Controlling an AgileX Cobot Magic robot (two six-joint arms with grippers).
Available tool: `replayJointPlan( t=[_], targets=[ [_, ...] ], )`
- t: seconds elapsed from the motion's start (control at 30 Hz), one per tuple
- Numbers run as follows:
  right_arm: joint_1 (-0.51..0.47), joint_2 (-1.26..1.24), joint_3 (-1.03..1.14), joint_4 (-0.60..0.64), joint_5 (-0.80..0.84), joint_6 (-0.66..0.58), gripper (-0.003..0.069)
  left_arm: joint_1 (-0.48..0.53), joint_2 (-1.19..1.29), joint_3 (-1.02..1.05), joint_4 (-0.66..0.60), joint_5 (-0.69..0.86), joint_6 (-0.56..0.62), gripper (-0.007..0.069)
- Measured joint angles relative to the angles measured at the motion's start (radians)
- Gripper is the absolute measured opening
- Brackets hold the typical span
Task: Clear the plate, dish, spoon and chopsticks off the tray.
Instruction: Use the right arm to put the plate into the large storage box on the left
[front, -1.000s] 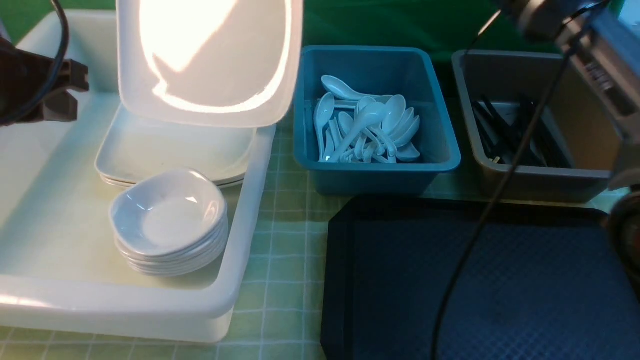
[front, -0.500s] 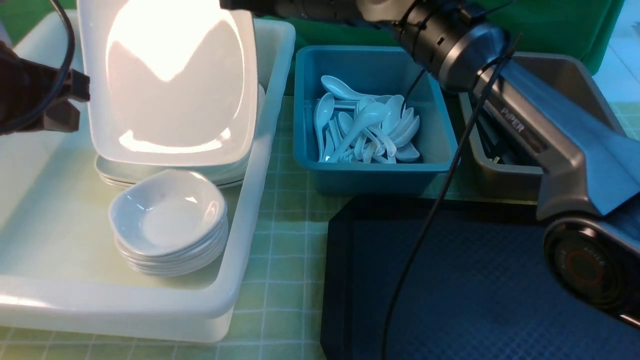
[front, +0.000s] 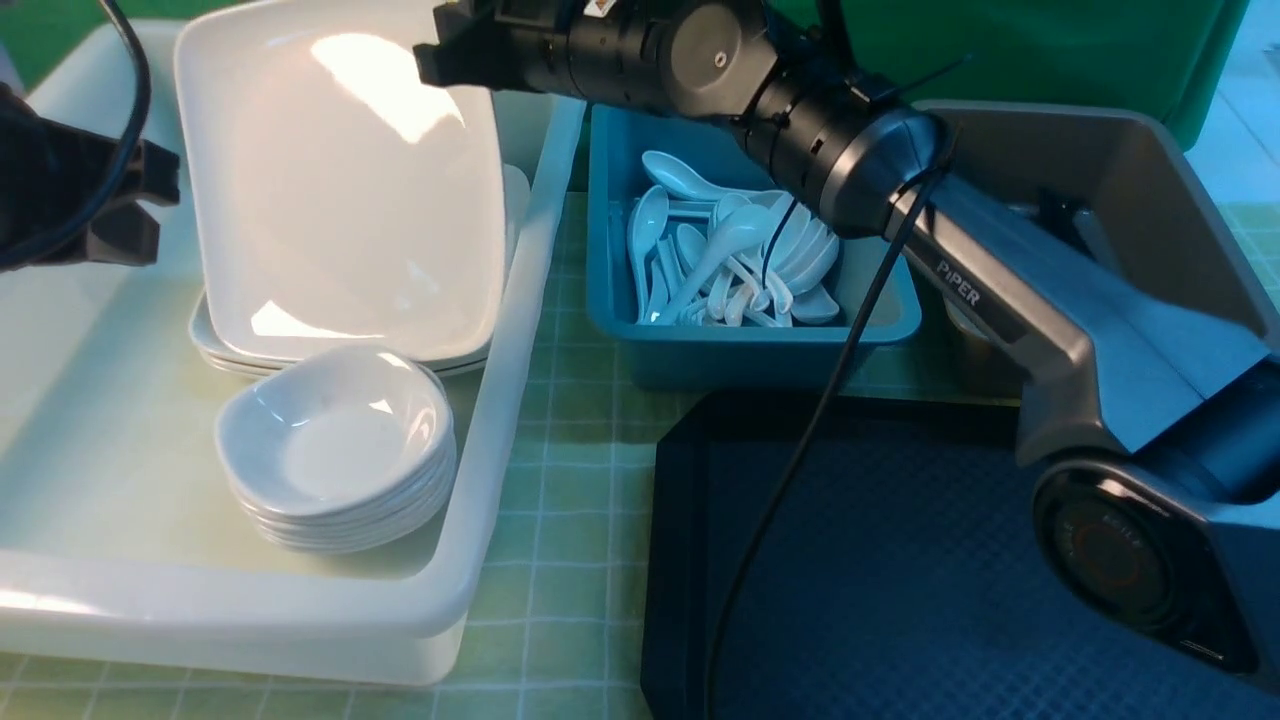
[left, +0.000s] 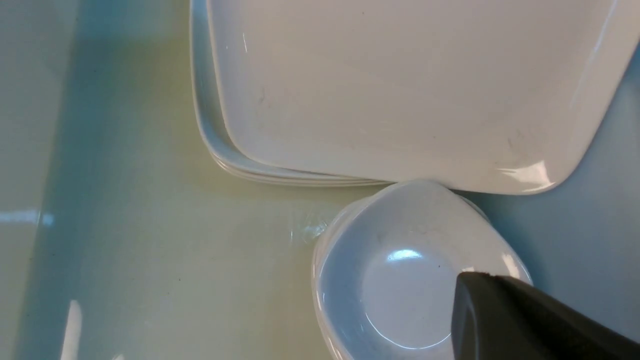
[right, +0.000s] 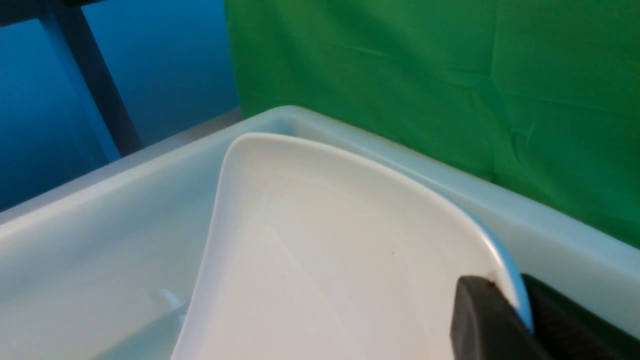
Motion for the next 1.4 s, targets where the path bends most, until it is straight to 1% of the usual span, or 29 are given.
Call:
replayJointPlan(
  t=[0.13, 0.2, 0.27, 0.3, 0.33, 0.37, 0.43, 0.47, 0.73, 0.93, 1.07, 1.13, 1.2, 1.4],
  targets=[
    [0.000, 0.005, 0.000, 0.000, -0.005, 0.001, 0.0036, 0.000, 0.000, 0.000, 0.000, 0.001, 0.002, -0.0016],
    [0.000, 0.005, 0.000, -0.002, -0.008, 0.002, 0.0059, 0.001, 0.000, 0.000, 0.000, 0.004, 0.002, -0.0016],
    [0.001, 0.005, -0.001, -0.019, -0.020, 0.003, 0.0161, 0.001, 0.000, 0.000, 0.000, 0.004, 0.004, -0.0016],
    [0.001, 0.005, -0.001, -0.020, -0.022, 0.003, 0.0170, 0.001, 0.000, 0.000, 0.000, 0.004, 0.004, -0.0016],
    [0.001, 0.005, -0.001, -0.026, -0.023, 0.004, 0.0236, 0.001, 0.000, 0.000, 0.000, 0.004, 0.004, -0.0016],
    [0.001, 0.005, -0.001, -0.030, -0.024, 0.004, 0.0286, 0.001, 0.000, 0.000, 0.000, 0.004, 0.004, -0.0016],
    [0.001, 0.005, -0.001, -0.033, -0.025, 0.004, 0.0344, 0.001, 0.000, 0.000, 0.000, 0.004, 0.004, -0.0016],
    [0.001, 0.005, -0.001, -0.034, -0.026, 0.004, 0.0355, 0.001, 0.000, 0.000, 0.000, 0.004, 0.006, -0.0016],
    [0.001, 0.005, -0.001, -0.040, -0.016, 0.015, 0.0373, 0.001, 0.000, 0.000, 0.000, 0.004, 0.006, -0.0016],
    [-0.012, -0.014, -0.002, -0.077, 0.092, 0.023, 0.0377, 0.001, 0.000, 0.000, 0.000, 0.004, 0.015, -0.0016],
    [-0.017, -0.031, -0.003, -0.117, 0.129, 0.045, 0.0377, 0.001, 0.000, 0.000, 0.000, 0.003, 0.020, -0.0016],
    [-0.020, -0.038, -0.005, -0.169, 0.169, 0.103, 0.0377, 0.001, 0.000, 0.000, 0.000, -0.002, 0.022, -0.0016],
    [-0.026, -0.042, -0.009, -0.210, 0.212, 0.130, 0.0377, 0.001, 0.000, 0.000, 0.000, -0.003, 0.022, -0.0016],
    [-0.030, -0.045, -0.009, -0.234, 0.249, 0.144, 0.0378, 0.001, 0.000, 0.000, -0.001, -0.003, 0.022, -0.0016]
  ],
)
